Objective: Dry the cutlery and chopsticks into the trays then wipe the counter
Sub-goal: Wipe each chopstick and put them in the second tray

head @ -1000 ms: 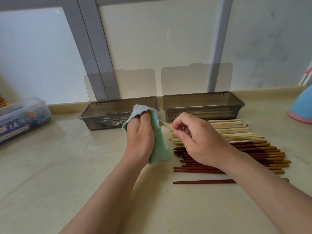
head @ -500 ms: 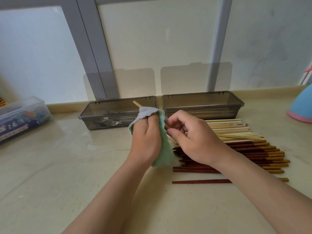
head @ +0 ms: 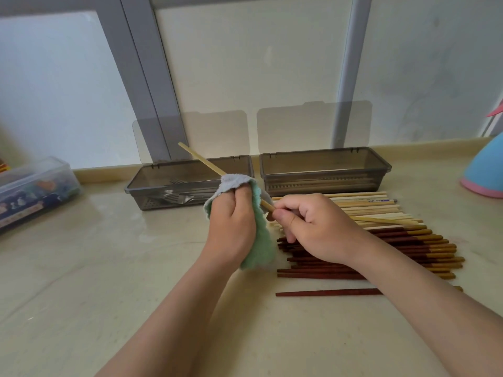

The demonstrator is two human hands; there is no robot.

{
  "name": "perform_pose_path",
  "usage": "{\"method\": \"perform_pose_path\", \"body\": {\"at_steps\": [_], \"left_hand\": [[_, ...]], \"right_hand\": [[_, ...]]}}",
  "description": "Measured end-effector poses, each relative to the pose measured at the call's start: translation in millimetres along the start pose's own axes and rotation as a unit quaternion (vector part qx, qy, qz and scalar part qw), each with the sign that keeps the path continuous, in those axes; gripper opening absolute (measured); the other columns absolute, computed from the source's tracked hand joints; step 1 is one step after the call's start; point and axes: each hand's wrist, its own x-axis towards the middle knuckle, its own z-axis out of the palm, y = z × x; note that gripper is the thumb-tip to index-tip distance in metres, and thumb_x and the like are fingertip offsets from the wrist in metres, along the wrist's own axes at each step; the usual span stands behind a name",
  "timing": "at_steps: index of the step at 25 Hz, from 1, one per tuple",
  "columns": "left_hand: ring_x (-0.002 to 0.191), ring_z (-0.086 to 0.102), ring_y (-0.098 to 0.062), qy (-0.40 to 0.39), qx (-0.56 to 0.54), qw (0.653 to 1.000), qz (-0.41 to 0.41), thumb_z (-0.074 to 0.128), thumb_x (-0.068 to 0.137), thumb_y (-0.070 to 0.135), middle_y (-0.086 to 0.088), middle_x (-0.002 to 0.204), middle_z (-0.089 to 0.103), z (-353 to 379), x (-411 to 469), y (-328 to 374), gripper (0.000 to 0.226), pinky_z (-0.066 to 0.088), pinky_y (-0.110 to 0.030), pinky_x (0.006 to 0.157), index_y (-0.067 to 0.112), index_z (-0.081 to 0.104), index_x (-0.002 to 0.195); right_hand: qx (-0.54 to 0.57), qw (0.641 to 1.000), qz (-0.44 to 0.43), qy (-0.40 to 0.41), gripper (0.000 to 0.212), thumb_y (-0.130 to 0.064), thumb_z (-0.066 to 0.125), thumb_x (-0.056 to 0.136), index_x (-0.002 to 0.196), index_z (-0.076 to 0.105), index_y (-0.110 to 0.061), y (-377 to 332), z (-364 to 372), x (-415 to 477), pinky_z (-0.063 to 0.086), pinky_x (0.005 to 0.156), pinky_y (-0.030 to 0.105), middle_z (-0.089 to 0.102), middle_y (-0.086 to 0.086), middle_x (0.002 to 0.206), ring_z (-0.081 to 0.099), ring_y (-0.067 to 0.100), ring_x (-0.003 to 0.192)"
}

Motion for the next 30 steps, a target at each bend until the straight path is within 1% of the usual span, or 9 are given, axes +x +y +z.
{"method": "perform_pose_path", "body": {"at_steps": [5,8,11,13,15,17,20,24,30], "left_hand": [[0.055,0.047,-0.012,0.073,-0.037,0.996,-0.047,0.035,0.106,0.03,-0.006,0.067,0.053,-16.4,14.5,-6.4,0.048,0.042,-0.027,0.053,-0.001,0.07,0.093],[0.054,0.051,-0.007,-0.001,-0.014,1.0,-0.014,0.036,0.107,0.02,-0.005,0.066,0.057,-3.1,-1.7,-1.7,0.042,0.043,-0.021,0.05,-0.001,0.065,0.084],[0.054,0.047,-0.011,-0.067,0.034,0.997,-0.003,0.038,0.106,0.019,-0.006,0.06,0.051,5.2,-7.3,-3.3,0.042,0.04,-0.023,0.05,-0.004,0.055,0.076],[0.059,0.053,-0.018,-0.091,0.039,0.995,-0.002,0.039,0.106,0.021,-0.021,0.067,0.058,1.1,-3.2,-1.2,0.044,0.043,-0.028,0.054,-0.009,0.06,0.08],[0.059,0.059,-0.022,-0.139,0.025,0.99,-0.022,0.041,0.105,0.019,-0.016,0.065,0.064,-5.6,-3.4,5.1,0.046,0.047,-0.03,0.056,-0.003,0.063,0.071],[0.054,0.054,-0.016,-0.213,0.037,0.976,-0.036,0.045,0.103,0.016,0.003,0.053,0.056,-8.1,-8.6,10.2,0.047,0.045,-0.031,0.057,0.011,0.054,0.058],[0.05,0.035,-0.014,-0.306,0.068,0.949,-0.041,0.048,0.099,0.02,0.004,0.053,0.037,-4.4,-13.9,10.3,0.042,0.034,-0.032,0.054,0.018,0.04,0.057],[0.048,0.024,-0.008,-0.321,0.087,0.943,-0.032,0.047,0.101,0.015,0.011,0.053,0.027,-1.2,-12.7,10.7,0.05,0.024,-0.025,0.048,0.024,0.03,0.055],[0.047,0.025,-0.008,-0.316,0.109,0.942,-0.032,0.048,0.099,0.014,0.012,0.05,0.027,-5.8,-11.9,10.8,0.056,0.023,-0.023,0.047,0.026,0.031,0.047]], "right_hand": [[0.013,0.998,0.038,-0.038,0.026,-0.02,0.053,0.104,0.089,0.073,-0.019,4.4,-11.6,0.2,0.046,0.053,0.021,0.064,-0.001,0.061,0.05,0.004,0.049],[0.02,0.999,0.012,-0.024,0.028,-0.019,0.053,0.103,0.081,0.07,-0.017,3.4,-1.7,-0.6,0.047,0.058,0.035,0.058,-0.001,0.058,0.05,0.008,0.052],[0.03,0.999,0.013,-0.027,0.032,-0.022,0.054,0.103,0.075,0.065,-0.013,1.5,0.2,-0.9,0.043,0.052,0.025,0.062,0.001,0.058,0.05,0.005,0.049],[0.031,0.999,0.033,-0.021,0.034,-0.027,0.054,0.103,0.073,0.066,-0.016,1.3,-6.0,-0.3,0.045,0.05,0.024,0.067,0.0,0.058,0.05,0.007,0.044],[0.078,0.995,0.055,0.027,0.034,-0.026,0.054,0.103,0.076,0.069,-0.013,5.0,-11.2,2.6,0.042,0.043,0.024,0.068,0.001,0.059,0.052,0.014,0.043],[0.177,0.977,0.095,0.067,0.028,-0.024,0.054,0.103,0.086,0.072,-0.009,8.8,-12.1,4.9,0.032,0.036,0.02,0.066,0.001,0.065,0.049,0.016,0.045],[0.268,0.953,0.128,0.059,0.028,-0.022,0.058,0.101,0.093,0.068,0.003,12.3,-8.2,6.8,0.025,0.037,0.019,0.054,0.013,0.071,0.044,0.016,0.05],[0.303,0.931,0.163,0.122,0.024,-0.017,0.059,0.1,0.084,0.071,-0.004,13.2,-9.6,11.1,0.026,0.039,0.021,0.058,0.008,0.072,0.048,0.014,0.05],[0.379,0.873,0.226,0.208,0.02,-0.016,0.052,0.103,0.093,0.066,-0.005,23.6,-20.8,21.4,0.036,0.041,0.025,0.067,0.012,0.082,0.063,0.019,0.053]]}}
